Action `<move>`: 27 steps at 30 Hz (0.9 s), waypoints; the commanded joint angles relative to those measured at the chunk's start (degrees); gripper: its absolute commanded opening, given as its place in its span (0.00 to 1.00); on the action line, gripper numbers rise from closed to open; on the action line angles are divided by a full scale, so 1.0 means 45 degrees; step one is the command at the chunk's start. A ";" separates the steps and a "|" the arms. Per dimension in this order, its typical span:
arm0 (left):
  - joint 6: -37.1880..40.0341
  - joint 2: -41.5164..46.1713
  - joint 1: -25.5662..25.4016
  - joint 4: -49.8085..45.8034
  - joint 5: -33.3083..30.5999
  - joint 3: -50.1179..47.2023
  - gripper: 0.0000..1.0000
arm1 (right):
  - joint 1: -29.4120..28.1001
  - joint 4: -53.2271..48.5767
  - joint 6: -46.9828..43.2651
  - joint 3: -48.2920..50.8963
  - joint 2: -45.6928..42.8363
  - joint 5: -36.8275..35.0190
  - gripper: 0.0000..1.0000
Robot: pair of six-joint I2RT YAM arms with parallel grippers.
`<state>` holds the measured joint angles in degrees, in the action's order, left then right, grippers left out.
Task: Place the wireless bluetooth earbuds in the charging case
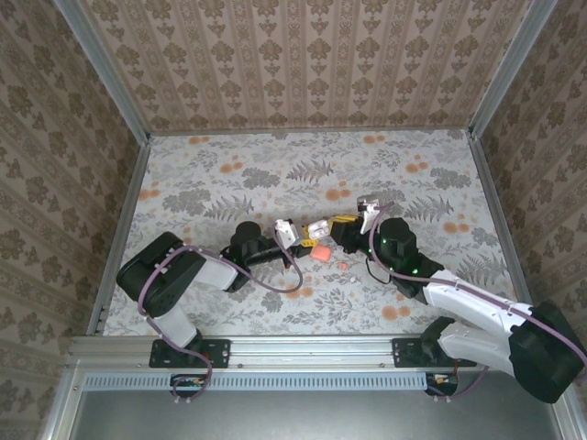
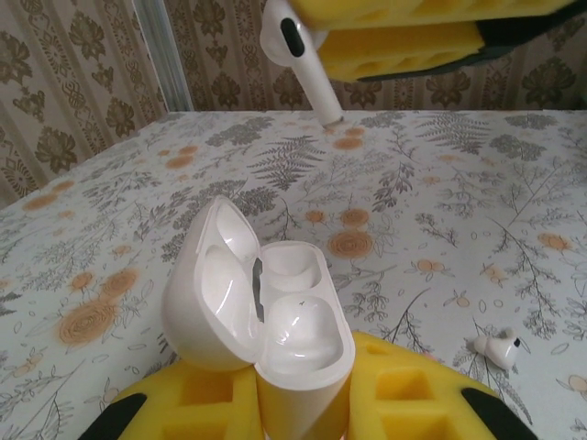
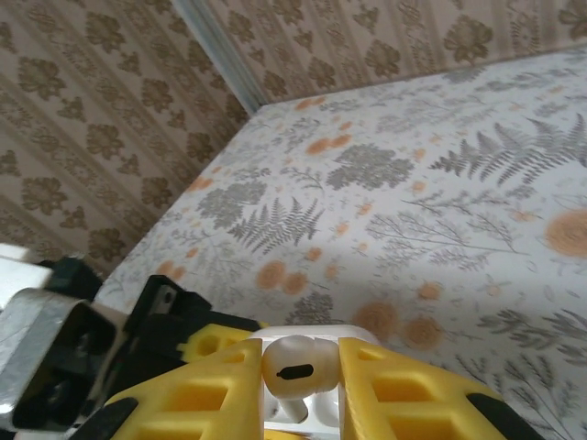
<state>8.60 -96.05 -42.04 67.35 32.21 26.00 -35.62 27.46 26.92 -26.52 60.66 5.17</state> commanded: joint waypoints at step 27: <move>-0.0898 0.0847 -0.0129 0.0542 0.0049 0.0392 0.05 | -0.0787 0.2529 0.0054 -0.0361 0.1887 0.0353 0.24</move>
<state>5.93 -93.67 -42.35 67.42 32.14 26.70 -38.68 36.14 26.98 -26.57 68.71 5.30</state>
